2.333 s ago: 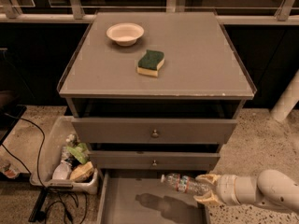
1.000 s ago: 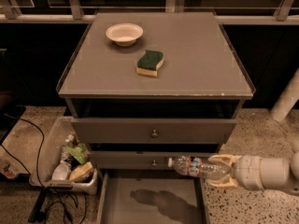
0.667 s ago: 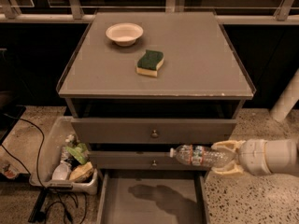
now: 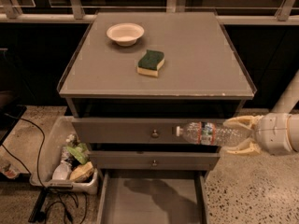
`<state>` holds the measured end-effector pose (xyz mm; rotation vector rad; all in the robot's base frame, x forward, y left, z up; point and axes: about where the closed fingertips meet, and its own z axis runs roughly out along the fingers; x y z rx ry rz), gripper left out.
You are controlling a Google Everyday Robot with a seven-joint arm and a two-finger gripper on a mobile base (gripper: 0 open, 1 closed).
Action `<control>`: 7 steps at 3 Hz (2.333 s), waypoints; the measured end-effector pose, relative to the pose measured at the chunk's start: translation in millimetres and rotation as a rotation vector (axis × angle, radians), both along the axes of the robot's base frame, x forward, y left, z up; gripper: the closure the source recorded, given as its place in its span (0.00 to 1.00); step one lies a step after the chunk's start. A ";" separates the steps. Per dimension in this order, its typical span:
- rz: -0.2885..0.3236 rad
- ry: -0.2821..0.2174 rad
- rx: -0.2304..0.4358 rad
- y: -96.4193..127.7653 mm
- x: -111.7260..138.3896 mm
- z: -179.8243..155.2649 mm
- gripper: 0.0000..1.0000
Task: Pick water bottle from bottom drawer and place on counter
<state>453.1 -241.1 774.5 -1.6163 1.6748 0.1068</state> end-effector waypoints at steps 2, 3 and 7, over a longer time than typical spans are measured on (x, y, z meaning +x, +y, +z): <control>0.011 -0.047 -0.040 0.5 8.3 26.1 1.00; 0.017 -0.144 -0.075 -1.2 34.1 94.4 1.00; -0.093 -0.239 0.066 -20.0 132.0 160.1 1.00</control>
Offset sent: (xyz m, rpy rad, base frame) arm 0.0197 -0.0022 0.0636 -0.0959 -0.1148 0.0187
